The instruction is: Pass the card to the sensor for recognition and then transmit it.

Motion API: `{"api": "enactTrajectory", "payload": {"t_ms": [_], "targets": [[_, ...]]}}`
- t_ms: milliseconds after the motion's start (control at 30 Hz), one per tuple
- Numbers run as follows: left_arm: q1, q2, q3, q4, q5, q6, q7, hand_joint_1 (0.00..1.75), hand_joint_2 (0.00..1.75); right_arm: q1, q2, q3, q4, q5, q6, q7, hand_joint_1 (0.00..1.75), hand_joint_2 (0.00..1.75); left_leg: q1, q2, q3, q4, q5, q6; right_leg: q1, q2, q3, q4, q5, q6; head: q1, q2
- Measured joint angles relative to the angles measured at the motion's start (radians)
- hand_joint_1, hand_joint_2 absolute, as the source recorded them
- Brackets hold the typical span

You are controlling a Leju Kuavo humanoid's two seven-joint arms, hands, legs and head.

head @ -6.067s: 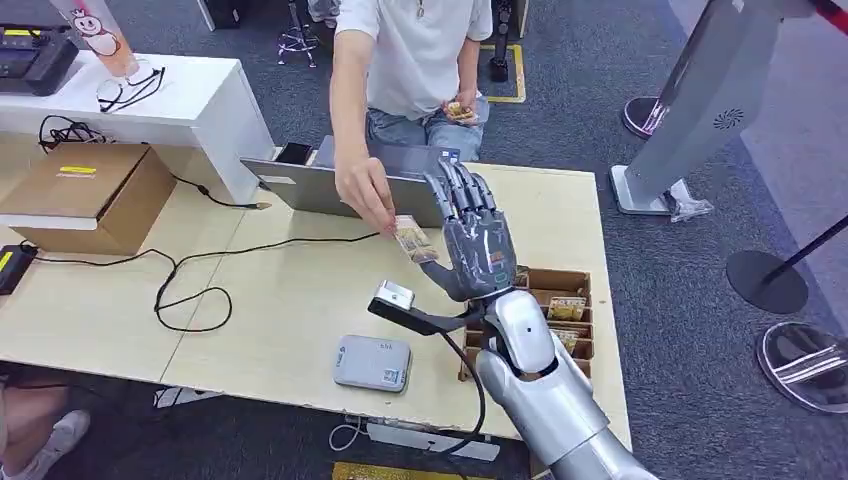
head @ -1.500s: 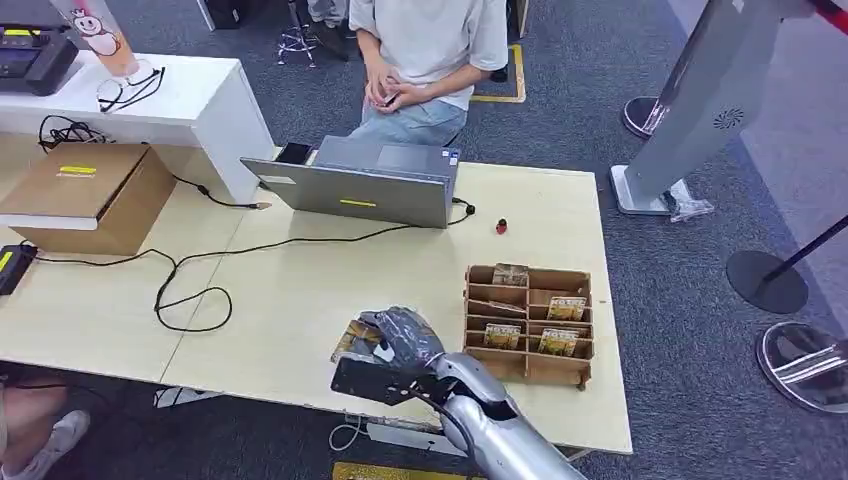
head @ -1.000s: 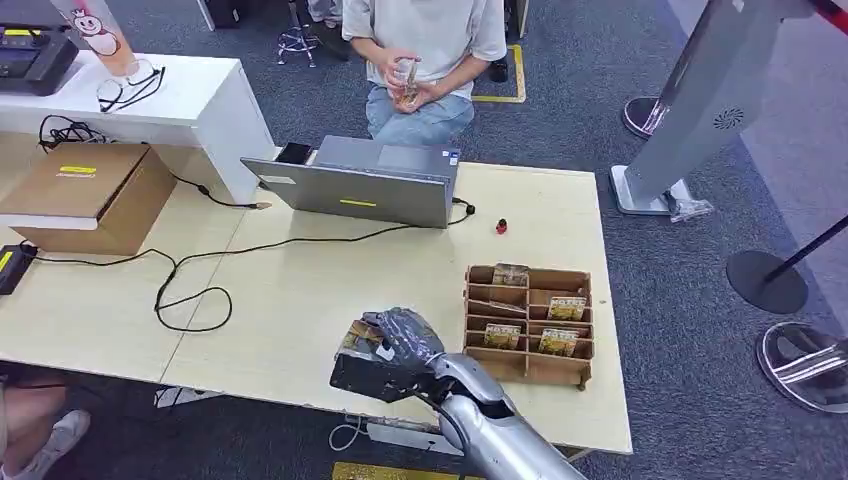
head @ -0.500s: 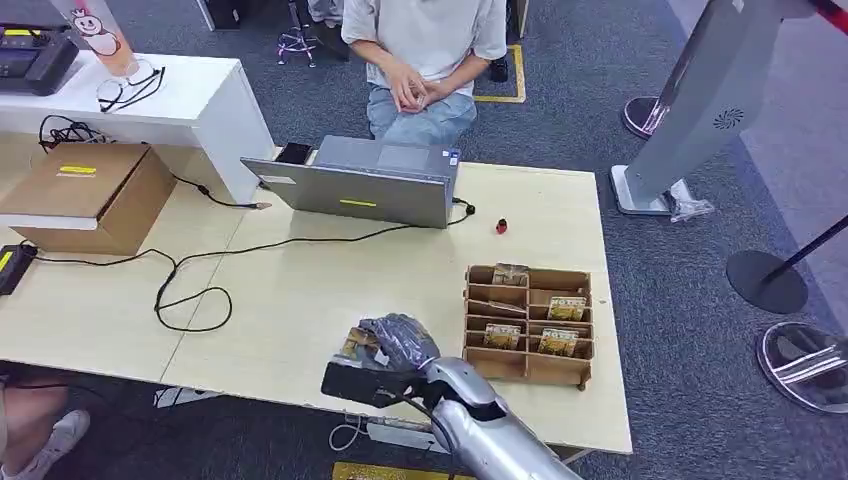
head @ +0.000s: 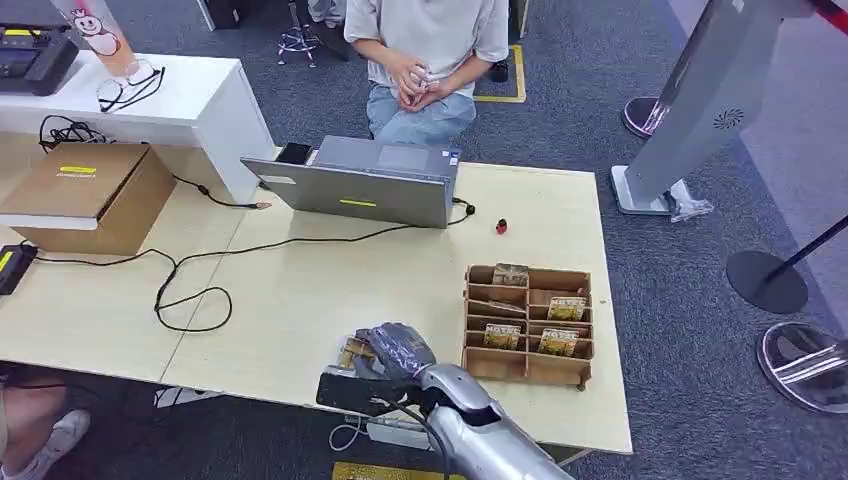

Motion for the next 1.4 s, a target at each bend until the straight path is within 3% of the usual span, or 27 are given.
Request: {"api": "enactTrajectory", "payload": {"t_ms": [1400], "targets": [[-0.004,0.001,0.005,0.0,0.005,0.008,0.016,0.0,0.0,-0.063,0.029,-0.01,0.161,-0.056,-0.045,0.056,1.75,1.75,0.0,0.0,0.0,0.0,0.0,0.0,0.0,0.0,0.0,0.0,0.0,0.0,0.0,0.0]]}}
